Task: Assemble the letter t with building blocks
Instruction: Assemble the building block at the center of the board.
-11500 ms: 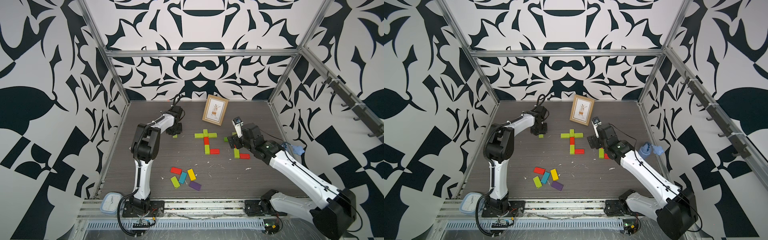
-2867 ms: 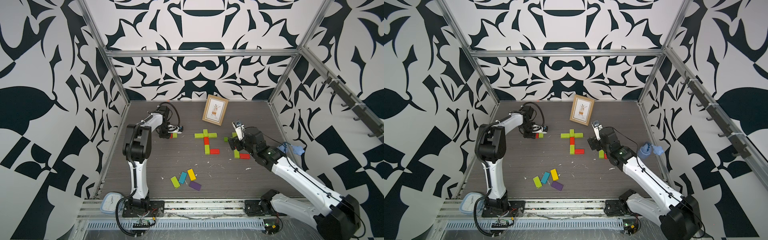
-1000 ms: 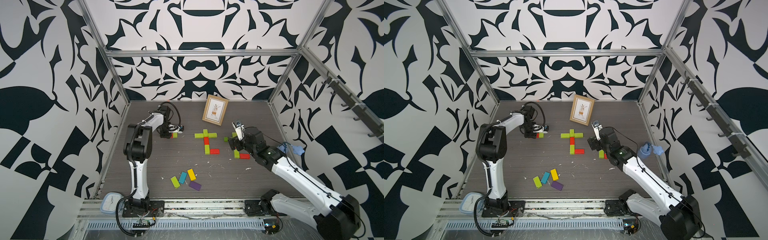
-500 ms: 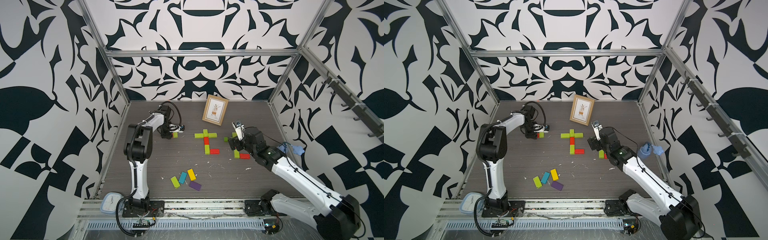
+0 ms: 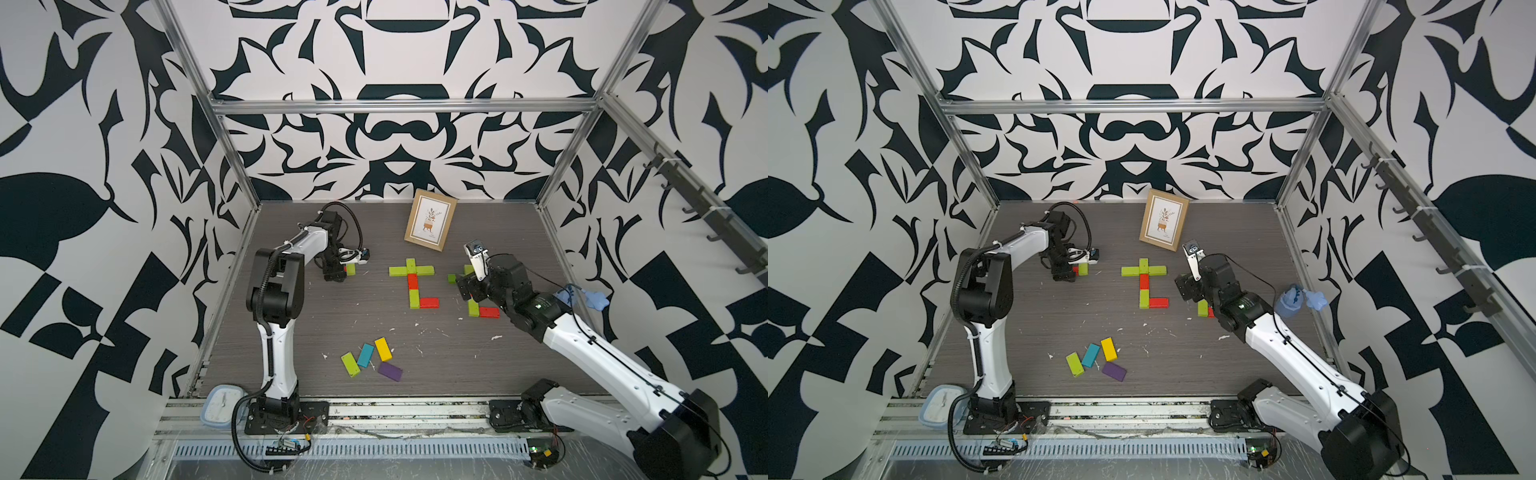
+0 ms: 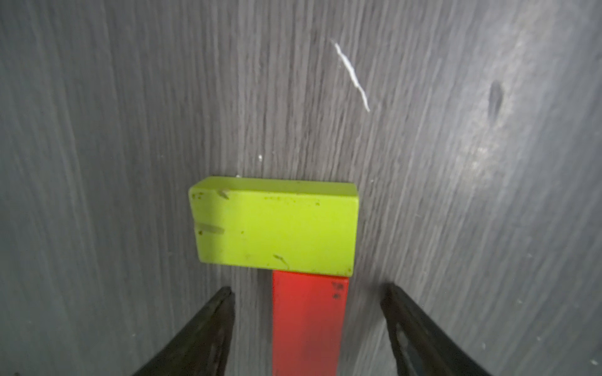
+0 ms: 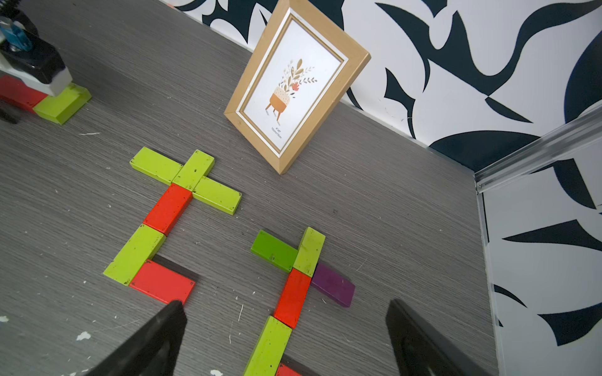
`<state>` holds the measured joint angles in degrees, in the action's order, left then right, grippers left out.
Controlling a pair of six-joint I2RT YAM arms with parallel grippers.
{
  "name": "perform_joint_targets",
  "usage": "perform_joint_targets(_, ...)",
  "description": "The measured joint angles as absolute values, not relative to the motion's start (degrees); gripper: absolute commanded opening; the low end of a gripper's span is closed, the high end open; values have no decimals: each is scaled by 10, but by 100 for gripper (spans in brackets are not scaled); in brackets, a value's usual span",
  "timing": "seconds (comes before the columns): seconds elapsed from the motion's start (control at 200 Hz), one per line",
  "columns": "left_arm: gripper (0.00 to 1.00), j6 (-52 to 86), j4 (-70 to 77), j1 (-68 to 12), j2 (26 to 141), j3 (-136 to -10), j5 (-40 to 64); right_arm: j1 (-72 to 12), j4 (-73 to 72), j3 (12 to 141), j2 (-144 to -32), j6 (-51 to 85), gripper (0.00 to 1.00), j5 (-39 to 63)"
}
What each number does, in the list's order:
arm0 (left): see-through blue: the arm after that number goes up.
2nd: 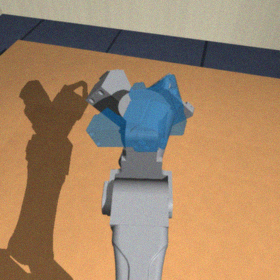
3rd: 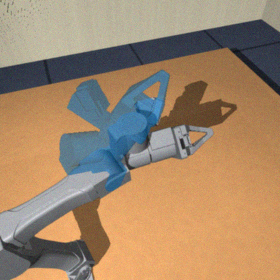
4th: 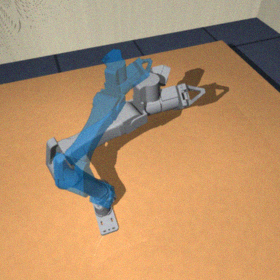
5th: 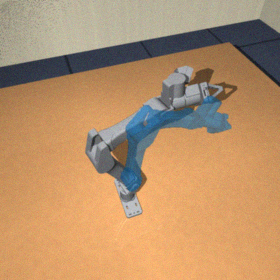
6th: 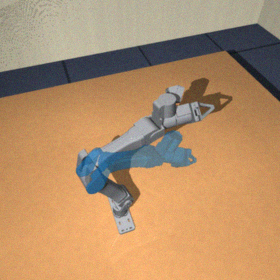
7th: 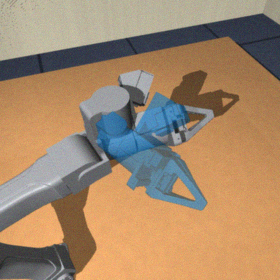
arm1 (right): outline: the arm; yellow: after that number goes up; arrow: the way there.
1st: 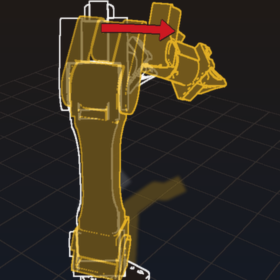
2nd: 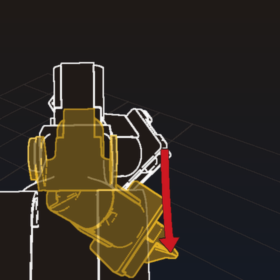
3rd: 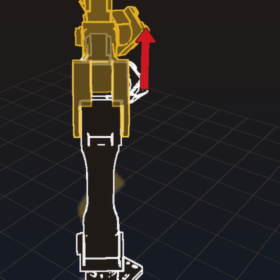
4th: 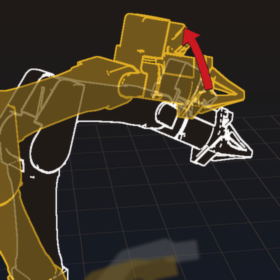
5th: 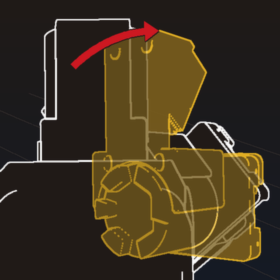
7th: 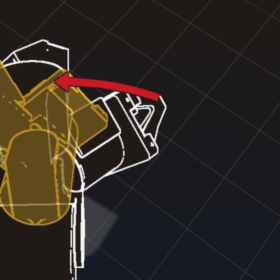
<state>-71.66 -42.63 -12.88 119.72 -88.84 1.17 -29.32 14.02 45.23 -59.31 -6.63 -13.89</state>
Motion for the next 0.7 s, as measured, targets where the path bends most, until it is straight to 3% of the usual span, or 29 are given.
perform_joint_targets(0.525, 84, -661, -422, -129, 1070, -873, 16, -293, 168, 459, -627, -61, 99, -133)
perform_joint_targets(0.56, 89, -652, -420, -129, 1060, -867, 17, -293, 171, 460, -629, -60, 99, -130)
perform_joint_targets(0.7, 92, -600, -404, -129, 1006, -850, 23, -293, 182, 465, -630, -55, 99, -124)
